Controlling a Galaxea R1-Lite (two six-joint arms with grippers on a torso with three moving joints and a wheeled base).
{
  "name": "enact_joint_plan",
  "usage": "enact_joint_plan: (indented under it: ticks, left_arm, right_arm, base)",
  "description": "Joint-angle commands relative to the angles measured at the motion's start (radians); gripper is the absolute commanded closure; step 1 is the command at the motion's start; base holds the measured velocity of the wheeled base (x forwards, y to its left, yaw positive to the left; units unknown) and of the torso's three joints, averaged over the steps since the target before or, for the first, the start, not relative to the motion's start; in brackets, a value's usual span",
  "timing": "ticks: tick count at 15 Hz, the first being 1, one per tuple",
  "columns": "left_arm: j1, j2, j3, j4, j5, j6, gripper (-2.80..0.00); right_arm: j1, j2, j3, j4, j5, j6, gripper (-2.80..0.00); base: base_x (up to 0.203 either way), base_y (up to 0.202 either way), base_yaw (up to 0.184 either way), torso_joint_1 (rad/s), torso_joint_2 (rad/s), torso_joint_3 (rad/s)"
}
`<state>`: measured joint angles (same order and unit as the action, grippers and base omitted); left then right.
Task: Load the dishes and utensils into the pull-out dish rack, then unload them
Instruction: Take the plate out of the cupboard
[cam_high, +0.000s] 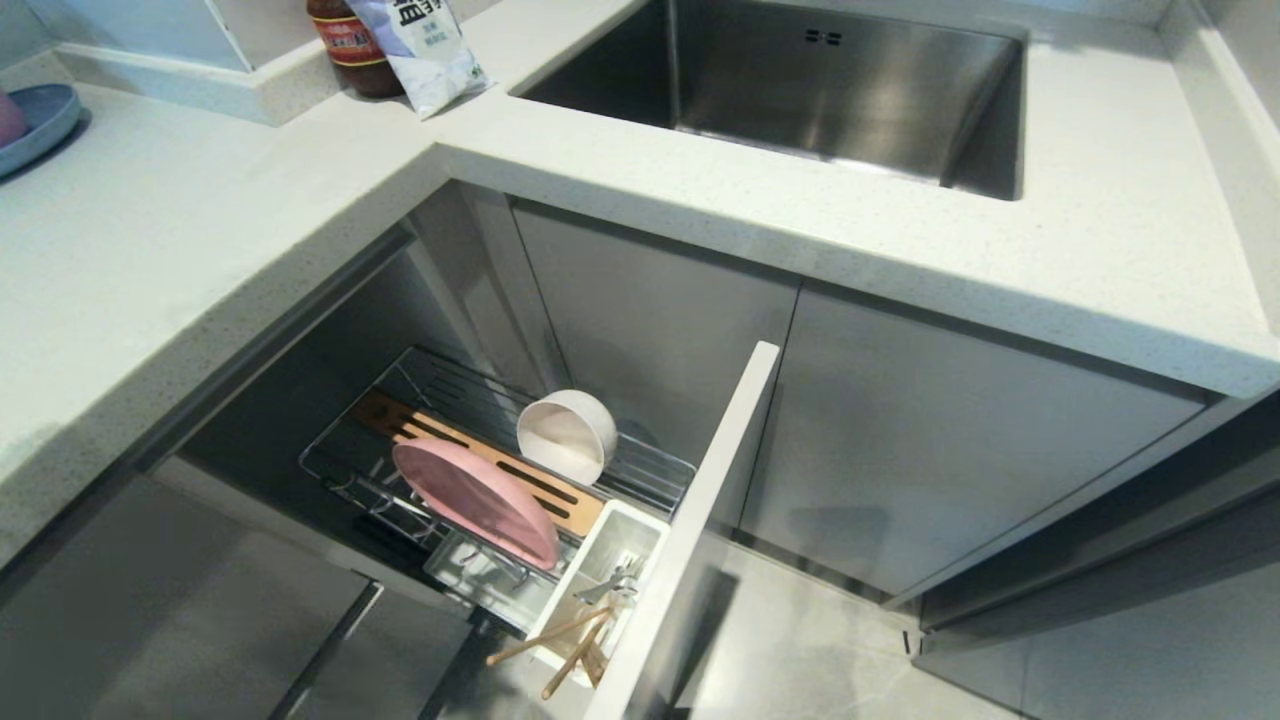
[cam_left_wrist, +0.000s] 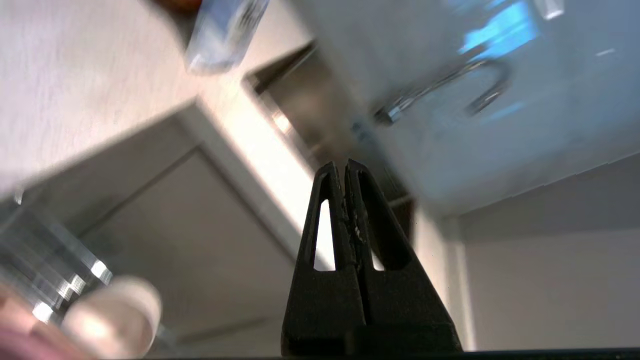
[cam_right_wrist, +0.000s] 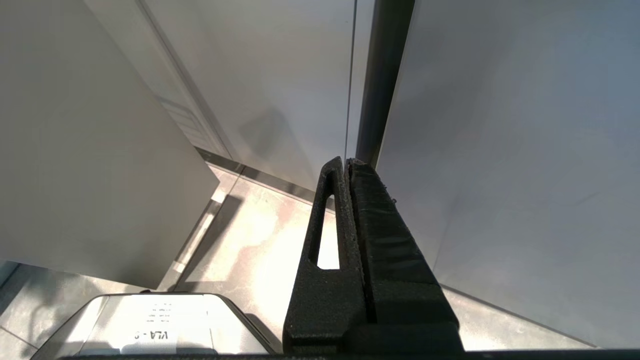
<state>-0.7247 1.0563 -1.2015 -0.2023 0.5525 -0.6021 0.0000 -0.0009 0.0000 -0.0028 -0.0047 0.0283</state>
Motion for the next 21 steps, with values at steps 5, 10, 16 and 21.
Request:
enact_joint_plan:
  ticks: [5,10,16,21]
  left_arm:
    - [-0.131,0.095,0.143,0.232,0.294,-0.275,0.00]
    - [-0.211,0.170,0.141,0.523,0.315,-0.575,0.00]
    - [-0.257,0.289,0.115,0.727,0.313,-0.797,-2.80]
    - [-0.253,0.344,0.115,0.875,0.189,-1.015,-2.80]
  right_arm:
    - [0.000,-0.002,0.001,0.000,0.000,0.000,0.00]
    - [0.000,-0.002,0.000,0.000,0.000,-0.001,0.00]
    - [0.000,-0.002,0.002,0.000,0.000,-0.001,0.00]
    - [0.000,-0.002,0.001,0.000,0.000,0.000,0.00]
  base:
    - [0.000,0.000,0.000,0.000,0.00,0.000]
    - [0.000,0.000,0.000,0.000,0.00,0.000]
    - [0.000,0.000,0.000,0.000,0.00,0.000]
    - [0.000,0.000,0.000,0.000,0.00,0.000]
